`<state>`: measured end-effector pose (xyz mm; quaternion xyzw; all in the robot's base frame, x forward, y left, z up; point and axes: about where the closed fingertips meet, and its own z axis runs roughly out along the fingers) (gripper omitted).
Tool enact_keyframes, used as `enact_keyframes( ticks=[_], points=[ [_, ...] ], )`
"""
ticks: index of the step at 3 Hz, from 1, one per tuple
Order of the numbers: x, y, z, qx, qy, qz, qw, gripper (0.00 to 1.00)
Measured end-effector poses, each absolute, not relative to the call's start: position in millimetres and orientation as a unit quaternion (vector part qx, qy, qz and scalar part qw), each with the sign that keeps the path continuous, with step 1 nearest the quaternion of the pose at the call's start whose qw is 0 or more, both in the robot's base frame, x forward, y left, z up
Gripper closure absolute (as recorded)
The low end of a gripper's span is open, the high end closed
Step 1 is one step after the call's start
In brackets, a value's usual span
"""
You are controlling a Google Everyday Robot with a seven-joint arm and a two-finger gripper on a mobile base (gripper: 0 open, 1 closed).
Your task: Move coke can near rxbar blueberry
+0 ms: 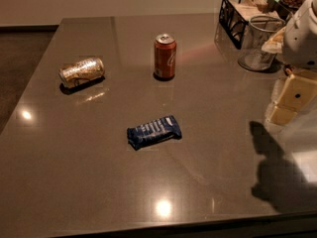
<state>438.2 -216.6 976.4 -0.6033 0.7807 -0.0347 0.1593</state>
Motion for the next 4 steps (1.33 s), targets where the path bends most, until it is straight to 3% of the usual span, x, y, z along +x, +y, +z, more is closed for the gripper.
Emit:
enact_keyframes(
  ticks=[2,4],
  points=[
    [456,-209,978,-0.588,0.787,-0.034,0.181,0.0],
    [516,-178,976,-0.565,0.791,-0.017,0.233,0.0]
  ],
)
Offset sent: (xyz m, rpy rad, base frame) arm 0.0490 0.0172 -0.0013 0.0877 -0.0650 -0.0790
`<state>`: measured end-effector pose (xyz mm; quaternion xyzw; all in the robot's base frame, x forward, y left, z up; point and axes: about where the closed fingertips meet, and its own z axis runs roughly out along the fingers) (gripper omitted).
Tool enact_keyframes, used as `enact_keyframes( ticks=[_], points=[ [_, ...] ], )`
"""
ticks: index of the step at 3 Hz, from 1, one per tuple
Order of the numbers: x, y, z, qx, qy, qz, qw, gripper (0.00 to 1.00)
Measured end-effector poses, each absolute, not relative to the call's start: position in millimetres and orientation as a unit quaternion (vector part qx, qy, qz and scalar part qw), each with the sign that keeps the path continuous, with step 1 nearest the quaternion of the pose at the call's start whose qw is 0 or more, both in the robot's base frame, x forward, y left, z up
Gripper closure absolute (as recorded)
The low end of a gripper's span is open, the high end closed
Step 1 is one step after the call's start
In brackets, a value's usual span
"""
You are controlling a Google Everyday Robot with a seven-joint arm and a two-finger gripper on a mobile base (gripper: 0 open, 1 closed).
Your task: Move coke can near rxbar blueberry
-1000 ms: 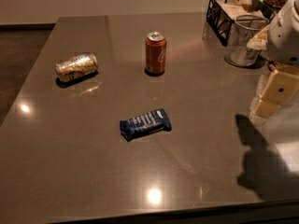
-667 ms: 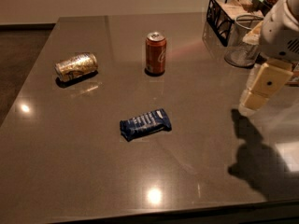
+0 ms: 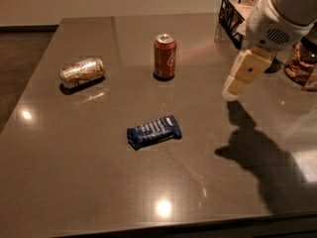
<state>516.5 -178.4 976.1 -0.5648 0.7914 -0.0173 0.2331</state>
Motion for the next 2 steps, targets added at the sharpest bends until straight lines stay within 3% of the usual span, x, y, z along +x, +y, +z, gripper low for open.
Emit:
enact_keyframes(
  ticks=[2],
  points=[
    [591,-149,961,-0.504,0.81,0.037,0.298,0.0]
  ],
)
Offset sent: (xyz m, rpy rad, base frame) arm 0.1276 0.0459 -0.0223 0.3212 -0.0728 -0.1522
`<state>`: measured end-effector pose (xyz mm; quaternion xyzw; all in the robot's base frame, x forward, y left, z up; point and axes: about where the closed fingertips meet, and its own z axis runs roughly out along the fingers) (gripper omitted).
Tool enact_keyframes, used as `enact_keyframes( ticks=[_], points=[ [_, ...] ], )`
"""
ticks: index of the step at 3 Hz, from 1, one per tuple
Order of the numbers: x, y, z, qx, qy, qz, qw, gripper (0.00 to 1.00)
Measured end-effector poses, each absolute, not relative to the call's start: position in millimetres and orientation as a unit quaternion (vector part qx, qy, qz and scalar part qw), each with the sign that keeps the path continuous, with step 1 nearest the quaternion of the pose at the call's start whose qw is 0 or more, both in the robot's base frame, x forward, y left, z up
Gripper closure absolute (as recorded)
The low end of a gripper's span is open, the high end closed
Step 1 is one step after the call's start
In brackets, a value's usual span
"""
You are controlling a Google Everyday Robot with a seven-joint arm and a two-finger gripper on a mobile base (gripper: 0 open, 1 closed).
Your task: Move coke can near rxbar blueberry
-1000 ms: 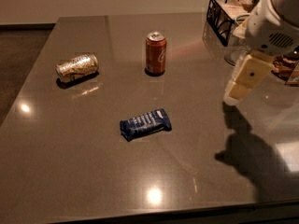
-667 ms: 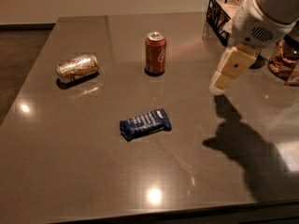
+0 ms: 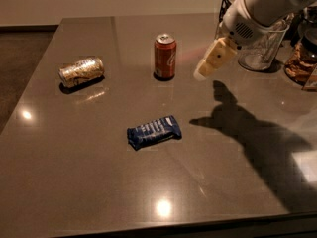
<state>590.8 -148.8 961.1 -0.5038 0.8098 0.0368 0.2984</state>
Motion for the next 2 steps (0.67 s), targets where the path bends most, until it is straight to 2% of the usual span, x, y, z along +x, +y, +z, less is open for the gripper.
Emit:
enact_keyframes(
  ticks=[2],
  points=[
    [672,-112,940,-0.43,0.83,0.106,0.34,0.0]
  ],
)
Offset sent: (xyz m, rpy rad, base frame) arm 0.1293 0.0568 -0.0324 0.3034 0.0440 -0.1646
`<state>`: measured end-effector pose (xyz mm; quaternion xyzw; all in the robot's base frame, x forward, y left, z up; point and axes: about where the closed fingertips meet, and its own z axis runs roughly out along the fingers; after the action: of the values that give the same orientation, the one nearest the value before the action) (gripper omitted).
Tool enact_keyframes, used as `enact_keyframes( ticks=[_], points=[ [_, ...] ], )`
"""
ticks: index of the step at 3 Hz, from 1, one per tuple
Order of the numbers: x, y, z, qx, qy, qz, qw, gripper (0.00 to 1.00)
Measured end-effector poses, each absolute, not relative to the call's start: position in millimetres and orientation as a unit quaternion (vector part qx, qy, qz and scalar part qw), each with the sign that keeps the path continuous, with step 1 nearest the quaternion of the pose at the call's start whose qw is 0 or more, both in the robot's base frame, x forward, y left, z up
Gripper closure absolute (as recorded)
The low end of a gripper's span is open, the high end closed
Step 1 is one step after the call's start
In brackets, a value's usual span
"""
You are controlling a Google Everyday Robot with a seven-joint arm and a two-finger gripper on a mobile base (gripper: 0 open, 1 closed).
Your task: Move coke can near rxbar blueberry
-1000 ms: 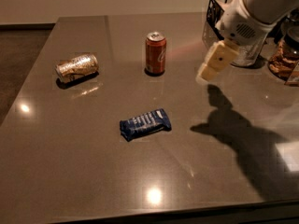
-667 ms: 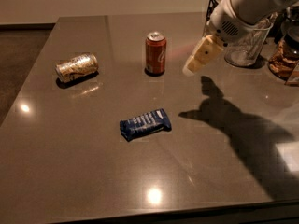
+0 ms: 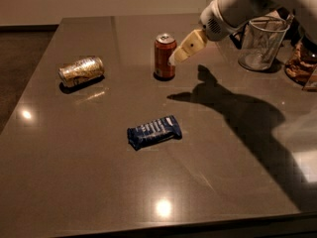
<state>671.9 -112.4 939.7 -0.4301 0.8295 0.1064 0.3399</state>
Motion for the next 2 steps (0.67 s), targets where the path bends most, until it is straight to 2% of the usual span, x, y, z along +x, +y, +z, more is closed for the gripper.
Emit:
enact_keyframes(
  ticks=[2],
  points=[
    [712,-69,924,-0.415,0.83,0.144,0.345,0.0]
  ],
)
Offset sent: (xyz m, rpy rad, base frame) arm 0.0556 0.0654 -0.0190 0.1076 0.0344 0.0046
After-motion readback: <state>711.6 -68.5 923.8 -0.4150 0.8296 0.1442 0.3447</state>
